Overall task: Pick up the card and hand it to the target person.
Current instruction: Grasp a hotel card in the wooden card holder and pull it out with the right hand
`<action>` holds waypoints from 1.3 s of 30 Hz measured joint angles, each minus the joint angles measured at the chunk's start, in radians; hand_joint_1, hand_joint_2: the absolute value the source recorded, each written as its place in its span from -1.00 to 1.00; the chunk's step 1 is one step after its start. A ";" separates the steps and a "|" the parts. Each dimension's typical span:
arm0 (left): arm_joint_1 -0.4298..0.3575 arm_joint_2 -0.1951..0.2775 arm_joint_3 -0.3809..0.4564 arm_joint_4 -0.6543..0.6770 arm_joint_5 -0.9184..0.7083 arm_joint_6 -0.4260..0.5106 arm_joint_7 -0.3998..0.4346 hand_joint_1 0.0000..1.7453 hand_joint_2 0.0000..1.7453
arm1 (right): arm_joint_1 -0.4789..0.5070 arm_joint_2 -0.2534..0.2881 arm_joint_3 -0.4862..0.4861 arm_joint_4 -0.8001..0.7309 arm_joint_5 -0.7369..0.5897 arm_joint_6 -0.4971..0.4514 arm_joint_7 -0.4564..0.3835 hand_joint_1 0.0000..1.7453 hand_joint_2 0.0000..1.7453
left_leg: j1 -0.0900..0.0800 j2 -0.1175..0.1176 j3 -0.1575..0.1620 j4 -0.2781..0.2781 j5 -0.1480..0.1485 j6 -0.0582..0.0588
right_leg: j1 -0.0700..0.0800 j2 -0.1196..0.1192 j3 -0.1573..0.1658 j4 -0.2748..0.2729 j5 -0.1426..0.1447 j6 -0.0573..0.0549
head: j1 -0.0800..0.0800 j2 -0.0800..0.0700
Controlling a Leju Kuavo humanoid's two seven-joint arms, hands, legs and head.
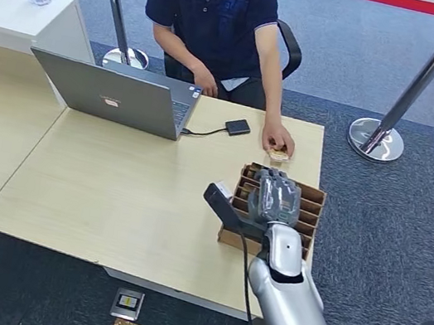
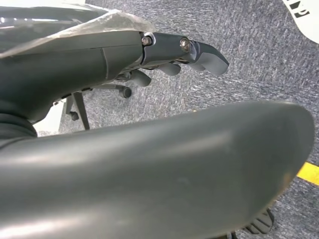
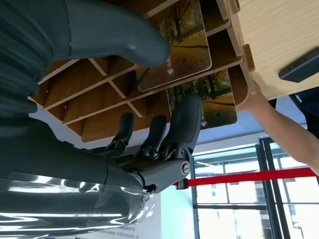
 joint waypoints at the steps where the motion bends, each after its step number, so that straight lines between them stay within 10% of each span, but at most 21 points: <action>1: 0.000 0.000 0.000 0.000 0.001 0.000 0.000 -1.00 -1.00 | 0.000 0.001 0.000 0.002 0.000 0.001 -0.002 -0.02 1.00 | 0.000 0.000 0.000 0.000 0.000 0.000 | 0.000 0.000 0.000 0.000 0.000 0.000 | 0.000 0.000; 30: 0.000 0.000 0.001 0.000 0.002 -0.002 0.000 -1.00 -1.00 | -0.004 0.008 -0.016 0.039 -0.004 -0.010 -0.008 0.13 1.00 | 0.000 0.000 0.000 0.000 0.000 0.000 | 0.000 0.000 0.000 0.000 0.000 0.000 | 0.000 0.000; 39: 0.000 0.000 0.001 0.000 0.002 -0.002 -0.002 -1.00 -1.00 | -0.004 0.008 -0.029 0.039 -0.001 -0.023 -0.012 0.59 1.00 | 0.000 0.000 0.000 0.000 0.000 0.000 | 0.000 0.000 0.000 0.000 0.000 0.000 | 0.000 0.000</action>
